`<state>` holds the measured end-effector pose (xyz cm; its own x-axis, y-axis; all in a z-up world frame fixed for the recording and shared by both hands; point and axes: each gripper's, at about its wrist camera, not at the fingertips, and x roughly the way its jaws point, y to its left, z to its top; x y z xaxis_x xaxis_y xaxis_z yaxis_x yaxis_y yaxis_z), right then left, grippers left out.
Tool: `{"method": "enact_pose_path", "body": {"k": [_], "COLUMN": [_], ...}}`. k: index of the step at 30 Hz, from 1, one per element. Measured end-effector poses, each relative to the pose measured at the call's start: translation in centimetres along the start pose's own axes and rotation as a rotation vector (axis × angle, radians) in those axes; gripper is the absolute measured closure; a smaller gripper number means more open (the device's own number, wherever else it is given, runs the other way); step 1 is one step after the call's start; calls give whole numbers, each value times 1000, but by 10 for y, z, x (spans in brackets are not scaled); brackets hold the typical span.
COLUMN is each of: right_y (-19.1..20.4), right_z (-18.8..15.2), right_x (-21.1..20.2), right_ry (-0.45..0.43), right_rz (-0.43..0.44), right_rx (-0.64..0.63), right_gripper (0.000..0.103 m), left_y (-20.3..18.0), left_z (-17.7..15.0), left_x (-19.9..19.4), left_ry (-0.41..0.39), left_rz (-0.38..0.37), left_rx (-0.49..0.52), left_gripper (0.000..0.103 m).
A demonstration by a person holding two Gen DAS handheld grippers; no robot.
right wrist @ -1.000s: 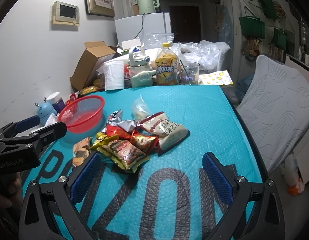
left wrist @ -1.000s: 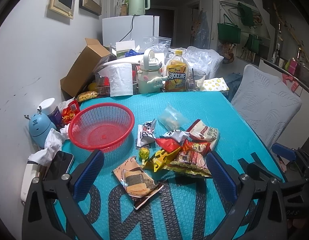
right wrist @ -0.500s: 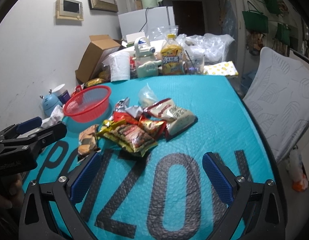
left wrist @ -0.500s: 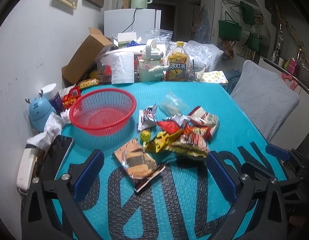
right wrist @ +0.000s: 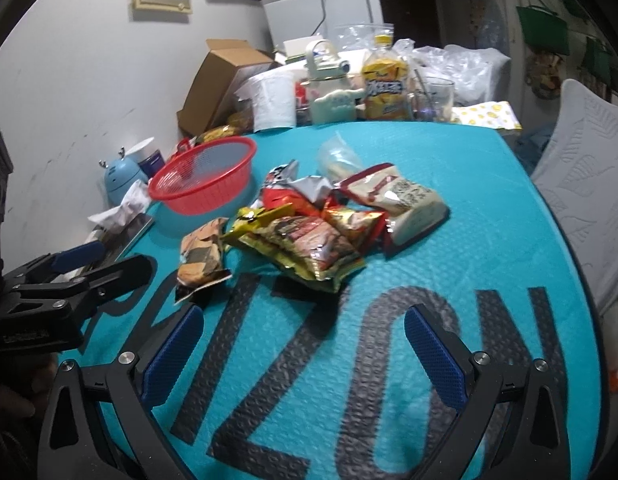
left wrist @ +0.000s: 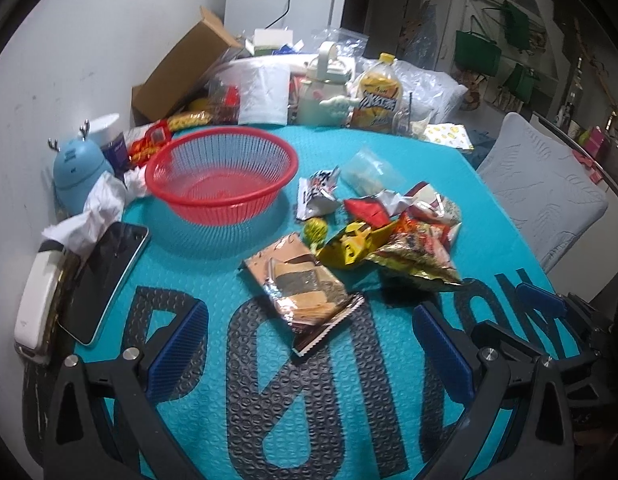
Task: Organize snacks
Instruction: 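Grasp the seaweed-roll packet with left tool while right tool grasps the Nutritious cereal packet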
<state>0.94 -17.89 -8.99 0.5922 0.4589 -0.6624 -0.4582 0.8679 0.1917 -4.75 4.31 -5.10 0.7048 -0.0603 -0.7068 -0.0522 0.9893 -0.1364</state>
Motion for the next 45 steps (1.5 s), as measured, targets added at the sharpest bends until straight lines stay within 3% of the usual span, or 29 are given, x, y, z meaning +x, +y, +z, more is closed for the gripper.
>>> {"method": "enact_pose_path", "body": {"k": [27, 32, 33, 35, 37, 42, 45], "right_y": [-19, -15, -15, -13, -12, -12, -9], "right_z": [38, 38, 38, 37, 35, 32, 28], "right_x": [83, 94, 96, 99, 99, 92, 87], "right_ry": [102, 123, 126, 134, 127, 118, 111], "right_rz": [25, 35, 37, 46, 34, 57, 54], "right_rx": [-37, -61, -66, -76, -88, -90, -98], "right_gripper": [4, 5, 7, 12, 26, 46, 49], "left_y": [16, 16, 16, 15, 13, 12, 10], "left_z": [23, 22, 22, 21, 20, 17, 13], "left_x": [101, 108, 109, 107, 106, 102, 98], "left_ry": [214, 222, 219, 199, 192, 191, 196], "left_rz": [-50, -39, -34, -30, -29, -48, -51], "left_rx": [-55, -48, -41, -20, 2, 8, 16], "left_gripper": [1, 12, 15, 33, 40, 48, 50]}}
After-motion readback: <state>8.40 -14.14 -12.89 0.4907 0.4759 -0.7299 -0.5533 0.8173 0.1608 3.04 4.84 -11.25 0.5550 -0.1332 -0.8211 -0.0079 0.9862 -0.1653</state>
